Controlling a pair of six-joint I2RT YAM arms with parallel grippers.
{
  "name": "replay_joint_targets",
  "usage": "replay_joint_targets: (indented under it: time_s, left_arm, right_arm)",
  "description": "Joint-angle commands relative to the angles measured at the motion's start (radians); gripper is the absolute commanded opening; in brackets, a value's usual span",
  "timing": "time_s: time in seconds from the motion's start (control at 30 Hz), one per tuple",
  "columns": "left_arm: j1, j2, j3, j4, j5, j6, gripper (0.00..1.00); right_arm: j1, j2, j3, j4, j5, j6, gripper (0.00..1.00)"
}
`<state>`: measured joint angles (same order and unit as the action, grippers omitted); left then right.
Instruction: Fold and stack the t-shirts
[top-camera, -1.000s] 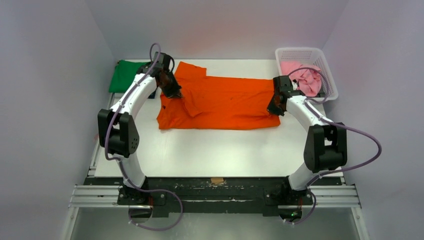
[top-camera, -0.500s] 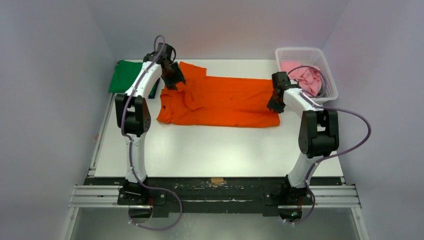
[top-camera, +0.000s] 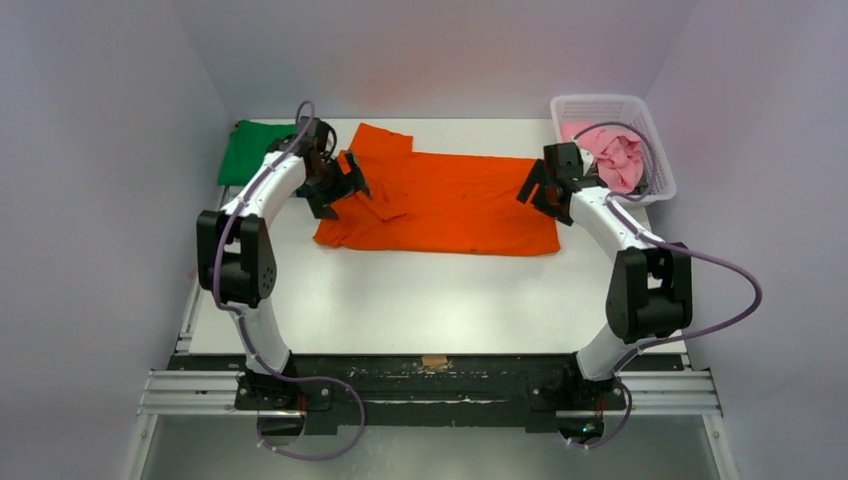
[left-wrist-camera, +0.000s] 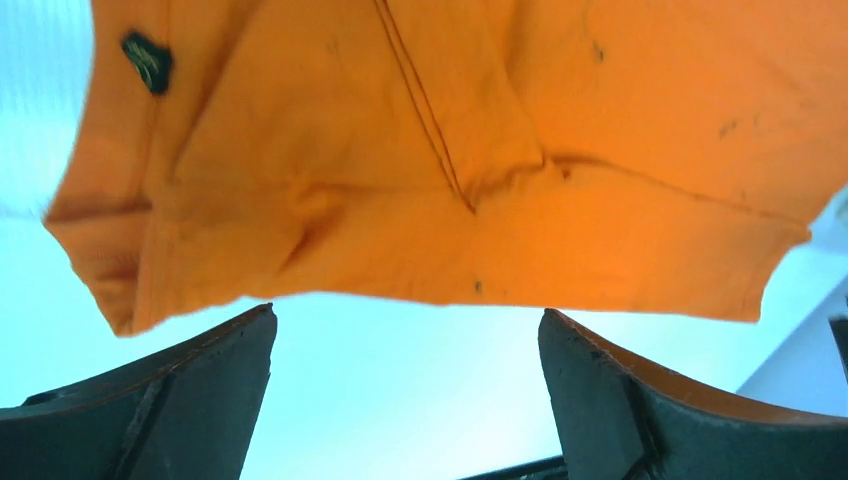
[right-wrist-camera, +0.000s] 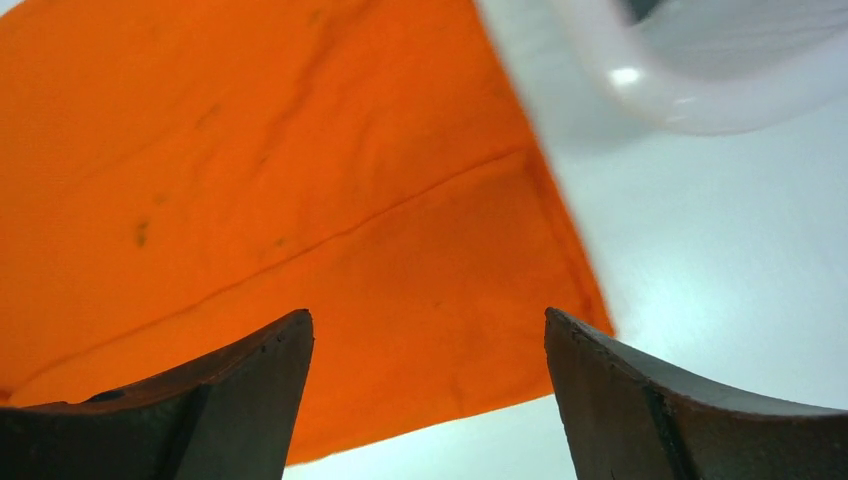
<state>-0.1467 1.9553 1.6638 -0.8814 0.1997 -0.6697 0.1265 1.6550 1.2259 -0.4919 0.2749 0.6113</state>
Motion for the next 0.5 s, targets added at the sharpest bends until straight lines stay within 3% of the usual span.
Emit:
replay_joint_targets:
  time_s: [0.0,0.27,0.47]
  left_arm:
    - [-0.002,-0.097,-0.184,0.192,0.08,-0.023,1.0]
    - [0.039,0.051,-0.203,0.193,0.073,-0.015,1.0]
    - [0.039,0.042,-0.271,0.182,0.123,-0.015,1.0]
  right_arm:
    - [0.087,0.035,-0.045,0.138,-0.175,-0.069,0.84]
    - [0.102,0.176,-0.03,0.18,-0.228,-0.076,0.84]
    - [0.102,0.139,-0.16,0.175,-0.236,-0.068,0.84]
